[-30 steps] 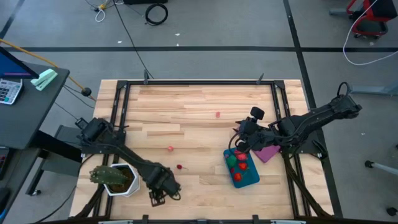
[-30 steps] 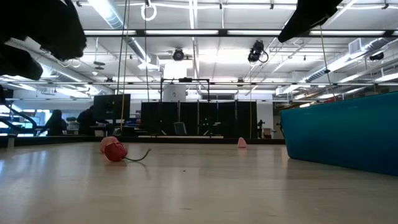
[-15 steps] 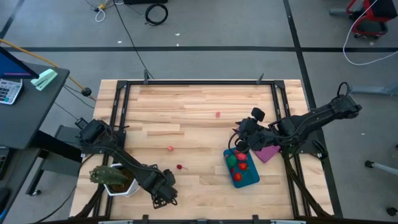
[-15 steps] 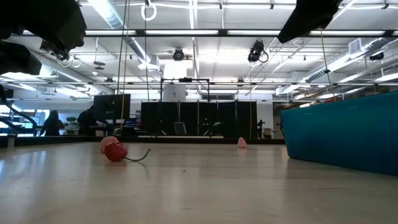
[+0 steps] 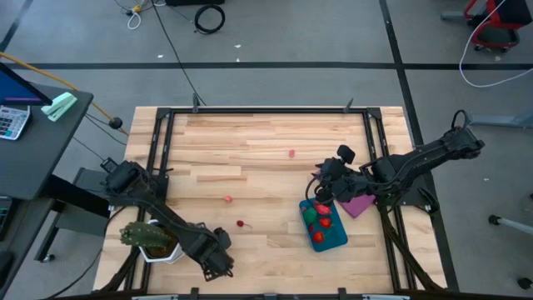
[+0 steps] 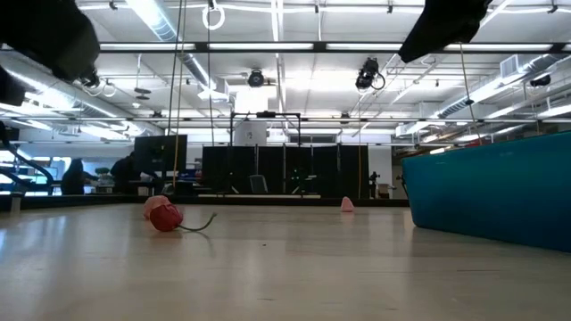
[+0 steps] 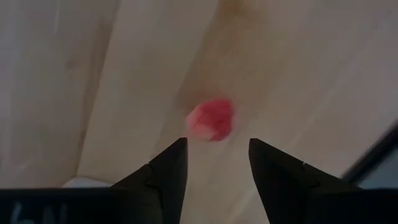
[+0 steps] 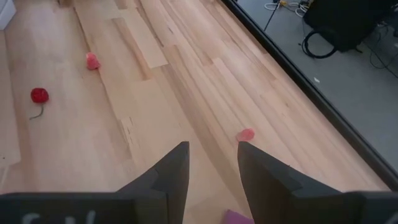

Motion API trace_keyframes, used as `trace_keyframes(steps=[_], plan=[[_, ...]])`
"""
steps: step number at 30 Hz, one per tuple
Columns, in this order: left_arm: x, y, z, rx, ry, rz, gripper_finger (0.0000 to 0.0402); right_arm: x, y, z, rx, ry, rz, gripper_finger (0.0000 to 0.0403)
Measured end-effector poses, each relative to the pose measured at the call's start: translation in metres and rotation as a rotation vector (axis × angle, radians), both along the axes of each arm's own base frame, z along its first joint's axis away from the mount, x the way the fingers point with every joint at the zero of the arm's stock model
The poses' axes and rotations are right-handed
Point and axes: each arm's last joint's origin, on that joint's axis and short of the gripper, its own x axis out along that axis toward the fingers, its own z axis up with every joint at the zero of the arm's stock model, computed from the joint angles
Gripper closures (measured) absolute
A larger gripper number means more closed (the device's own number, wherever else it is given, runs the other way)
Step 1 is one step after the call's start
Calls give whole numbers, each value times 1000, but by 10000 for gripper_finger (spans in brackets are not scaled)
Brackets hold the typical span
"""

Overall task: Pick and placing Produce into tupperware
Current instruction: Put the pink peach into the blue bin

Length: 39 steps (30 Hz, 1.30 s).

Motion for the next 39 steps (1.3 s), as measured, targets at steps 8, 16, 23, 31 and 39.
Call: trace_keyframes(steps=[8, 16, 23, 31, 39], plan=[[-5, 0, -11, 35, -27, 8, 229, 0, 0, 0, -4, 2, 3, 258], [-10, 4, -26, 32, -34, 9, 226, 0, 0, 0, -5, 3, 4, 258], [-11, 5, -28, 28, -38, 9, 237, 0, 0, 0, -6, 4, 5, 258], [-10, 6, -29, 40, -48, 10, 241, 0, 0, 0, -6, 3, 4, 258], [-8, 9, -29, 44, -51, 22, 242, 0, 0, 0, -6, 3, 4, 258]])
